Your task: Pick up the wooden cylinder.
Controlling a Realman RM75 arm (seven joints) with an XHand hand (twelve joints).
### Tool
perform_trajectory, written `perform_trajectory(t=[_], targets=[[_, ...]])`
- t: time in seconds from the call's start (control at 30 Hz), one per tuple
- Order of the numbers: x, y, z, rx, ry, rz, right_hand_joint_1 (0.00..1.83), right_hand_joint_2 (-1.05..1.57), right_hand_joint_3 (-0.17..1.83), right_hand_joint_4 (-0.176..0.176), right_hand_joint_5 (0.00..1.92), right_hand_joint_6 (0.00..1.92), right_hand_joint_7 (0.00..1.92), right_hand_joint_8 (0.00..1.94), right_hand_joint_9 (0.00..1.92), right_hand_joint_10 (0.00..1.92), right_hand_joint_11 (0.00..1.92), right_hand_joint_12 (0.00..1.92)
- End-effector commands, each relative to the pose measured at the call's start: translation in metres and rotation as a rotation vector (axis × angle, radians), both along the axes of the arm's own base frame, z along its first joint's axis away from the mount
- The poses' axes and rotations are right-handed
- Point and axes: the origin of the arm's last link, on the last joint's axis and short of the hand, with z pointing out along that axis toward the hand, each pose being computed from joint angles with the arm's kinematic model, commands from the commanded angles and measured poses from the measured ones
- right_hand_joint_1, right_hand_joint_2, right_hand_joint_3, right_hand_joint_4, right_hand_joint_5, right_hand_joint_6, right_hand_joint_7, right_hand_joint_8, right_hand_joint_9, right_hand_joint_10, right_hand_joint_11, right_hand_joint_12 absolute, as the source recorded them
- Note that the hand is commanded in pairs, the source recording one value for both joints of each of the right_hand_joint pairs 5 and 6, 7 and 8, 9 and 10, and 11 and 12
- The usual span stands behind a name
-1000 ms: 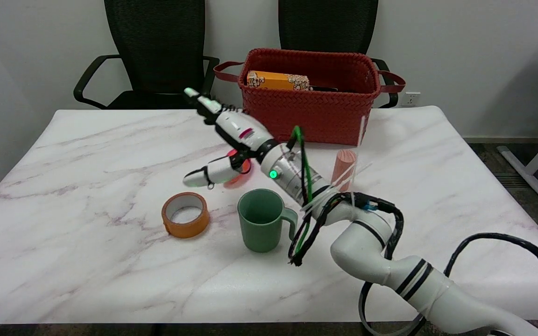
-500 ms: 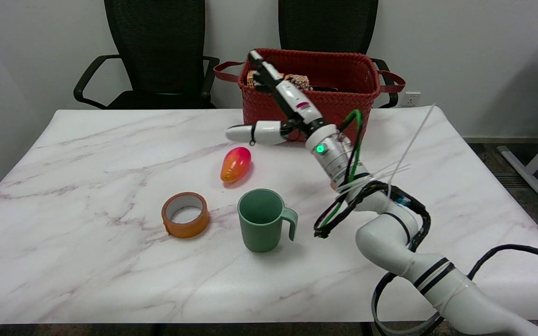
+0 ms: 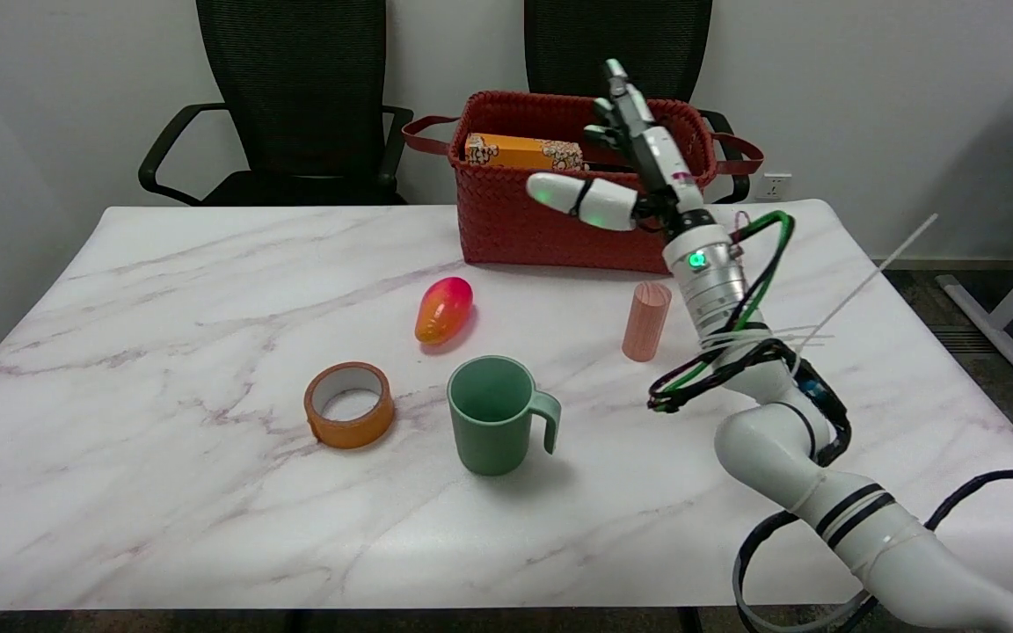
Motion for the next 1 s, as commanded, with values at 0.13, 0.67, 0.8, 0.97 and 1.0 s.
perform_trajectory(t=[0.13, 0.67, 0.8, 0.97, 1.0], targets=[[-0.026, 0.028, 0.081, -0.203, -0.235, 0.058, 0.89, 0.73, -0.17, 0.0, 0.0, 0.0, 0.04, 0.04, 0.22, 0.22, 0.41, 0.41], [-0.044, 0.029, 0.074, -0.164, -0.274, -0.029, 0.5, 0.98, 0.65, 0.0, 0.0, 0.0, 0.02, 0.02, 0.07, 0.07, 0.16, 0.16], [-0.05, 0.025, 0.07, -0.141, -0.273, -0.08, 0.44, 1.01, 0.82, 0.0, 0.0, 0.0, 0.0, 0.0, 0.0, 0.0, 0.08, 0.08], [-0.054, 0.025, 0.069, -0.142, -0.267, -0.091, 0.43, 1.0, 0.84, 0.0, 0.0, 0.0, 0.0, 0.0, 0.0, 0.0, 0.07, 0.07], [-0.055, 0.025, 0.069, -0.143, -0.266, -0.094, 0.43, 1.0, 0.83, 0.0, 0.0, 0.0, 0.0, 0.0, 0.0, 0.0, 0.07, 0.07]])
